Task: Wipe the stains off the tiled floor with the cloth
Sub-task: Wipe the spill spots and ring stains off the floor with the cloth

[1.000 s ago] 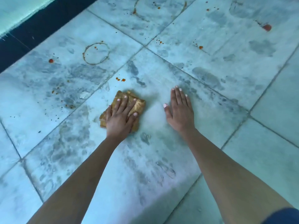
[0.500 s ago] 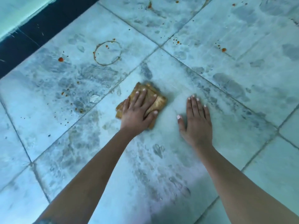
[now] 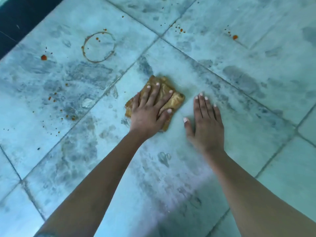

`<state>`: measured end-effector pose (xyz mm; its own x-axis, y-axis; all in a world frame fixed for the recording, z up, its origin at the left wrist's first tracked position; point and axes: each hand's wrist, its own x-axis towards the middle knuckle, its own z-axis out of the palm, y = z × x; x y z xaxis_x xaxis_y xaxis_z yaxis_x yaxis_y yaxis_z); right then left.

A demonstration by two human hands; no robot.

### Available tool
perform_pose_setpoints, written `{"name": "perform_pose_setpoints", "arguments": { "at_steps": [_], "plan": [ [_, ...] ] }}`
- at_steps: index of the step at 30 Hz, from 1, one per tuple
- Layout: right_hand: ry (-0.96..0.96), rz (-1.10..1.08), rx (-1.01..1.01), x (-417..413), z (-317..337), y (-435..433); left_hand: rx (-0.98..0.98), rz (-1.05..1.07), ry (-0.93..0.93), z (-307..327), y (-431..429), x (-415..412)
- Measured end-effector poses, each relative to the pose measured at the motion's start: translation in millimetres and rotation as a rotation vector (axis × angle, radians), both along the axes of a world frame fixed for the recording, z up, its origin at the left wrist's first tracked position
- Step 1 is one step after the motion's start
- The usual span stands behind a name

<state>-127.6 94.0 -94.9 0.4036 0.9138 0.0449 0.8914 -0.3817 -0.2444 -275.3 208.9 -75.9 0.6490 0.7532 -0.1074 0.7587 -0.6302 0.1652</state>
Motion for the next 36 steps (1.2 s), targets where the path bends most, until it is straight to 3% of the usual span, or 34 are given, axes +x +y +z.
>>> {"name": "perform_pose_setpoints", "arguments": {
  "at_steps": [4, 8, 11, 14, 16, 18, 21, 23, 26, 28, 30, 33, 36],
  "plan": [
    [0.001, -0.006, -0.003, -1, 0, 0, -0.021, 0.25, 0.005, 0, 38, -33],
    [-0.008, 0.008, -0.013, 0, 0, 1, -0.04, 0.399, 0.004, 2, 91, 21],
    [-0.005, 0.005, -0.016, 0, 0, 0, -0.032, 0.206, 0.009, 2, 66, 38],
    [0.014, 0.002, -0.009, -1, 1, 1, -0.013, -0.089, -0.01, 1, 4, -9],
    [0.013, -0.007, -0.027, -1, 4, 0, -0.047, -0.087, -0.043, 0, -8, -51],
    [0.011, -0.008, -0.047, -2, 4, 0, -0.069, 0.057, -0.045, 0, 18, -70],
    [0.02, 0.001, -0.065, 0, 4, 0, -0.057, 0.242, -0.059, 6, 74, -35],
    [0.013, 0.007, -0.07, 0, 4, 1, -0.056, 0.25, -0.045, 7, 94, 5],
    [0.019, -0.003, -0.059, -1, 6, 1, -0.022, 0.048, -0.016, 3, 71, 36],
    [0.028, -0.008, -0.046, -2, 6, 0, 0.005, -0.146, 0.003, 0, 33, 19],
    [0.032, -0.006, -0.057, -1, 6, -1, 0.007, -0.213, -0.007, -2, 11, -17],
    [0.027, 0.0, -0.069, -1, 6, -1, -0.026, -0.006, -0.028, 0, 35, -43],
    [0.026, 0.008, -0.089, 0, 5, 0, -0.036, 0.203, -0.035, 3, 80, -4]
  ]
}}
